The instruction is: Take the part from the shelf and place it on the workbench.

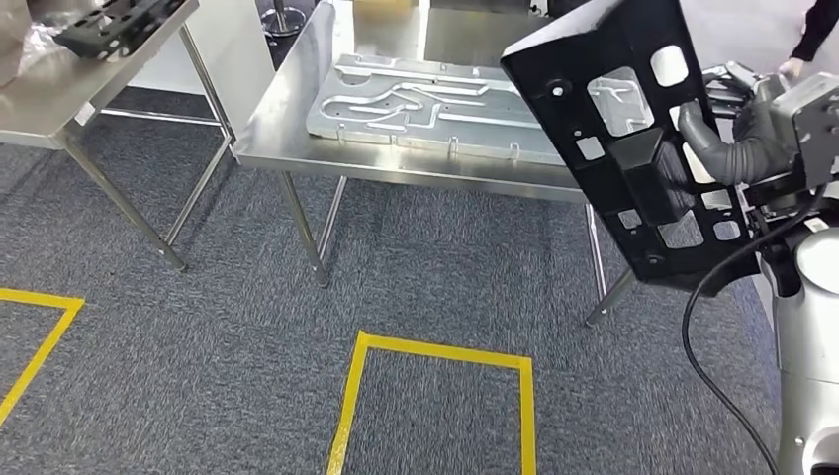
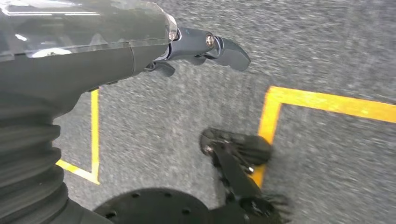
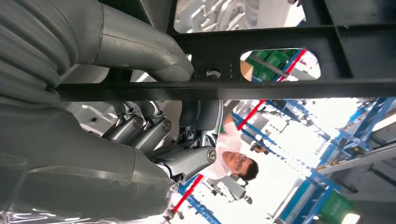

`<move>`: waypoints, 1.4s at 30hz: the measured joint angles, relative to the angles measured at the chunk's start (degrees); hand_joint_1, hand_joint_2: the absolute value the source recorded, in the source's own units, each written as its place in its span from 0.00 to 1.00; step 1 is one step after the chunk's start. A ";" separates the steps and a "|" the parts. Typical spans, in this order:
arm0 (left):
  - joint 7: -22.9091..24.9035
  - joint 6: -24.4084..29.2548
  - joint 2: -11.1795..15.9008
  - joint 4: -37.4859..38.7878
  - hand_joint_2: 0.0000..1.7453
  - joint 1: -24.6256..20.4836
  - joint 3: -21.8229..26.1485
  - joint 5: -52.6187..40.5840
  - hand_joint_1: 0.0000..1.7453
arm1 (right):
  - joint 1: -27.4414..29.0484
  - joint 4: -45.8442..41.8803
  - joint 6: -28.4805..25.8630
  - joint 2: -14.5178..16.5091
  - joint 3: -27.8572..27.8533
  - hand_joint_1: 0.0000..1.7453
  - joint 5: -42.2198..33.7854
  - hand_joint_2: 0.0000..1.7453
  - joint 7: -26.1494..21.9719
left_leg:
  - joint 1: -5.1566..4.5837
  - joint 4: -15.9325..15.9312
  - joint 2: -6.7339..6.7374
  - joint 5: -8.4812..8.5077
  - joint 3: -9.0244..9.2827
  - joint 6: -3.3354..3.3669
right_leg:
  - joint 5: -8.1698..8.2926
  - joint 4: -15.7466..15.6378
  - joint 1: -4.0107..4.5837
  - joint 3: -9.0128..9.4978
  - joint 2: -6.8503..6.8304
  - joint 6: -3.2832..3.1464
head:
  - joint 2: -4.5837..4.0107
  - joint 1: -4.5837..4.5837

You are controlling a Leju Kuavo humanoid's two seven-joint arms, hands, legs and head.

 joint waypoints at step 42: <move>-0.63 -2.28 0.72 -0.22 1.00 0.30 1.15 -1.38 0.00 | 0.35 -0.11 -3.61 -0.19 3.44 1.00 0.56 1.00 1.91 | -0.56 16.89 0.94 -4.00 -11.75 -2.33 | -0.17 -4.03 0.79 7.70 0.47 -3.98 | 0.00 0.28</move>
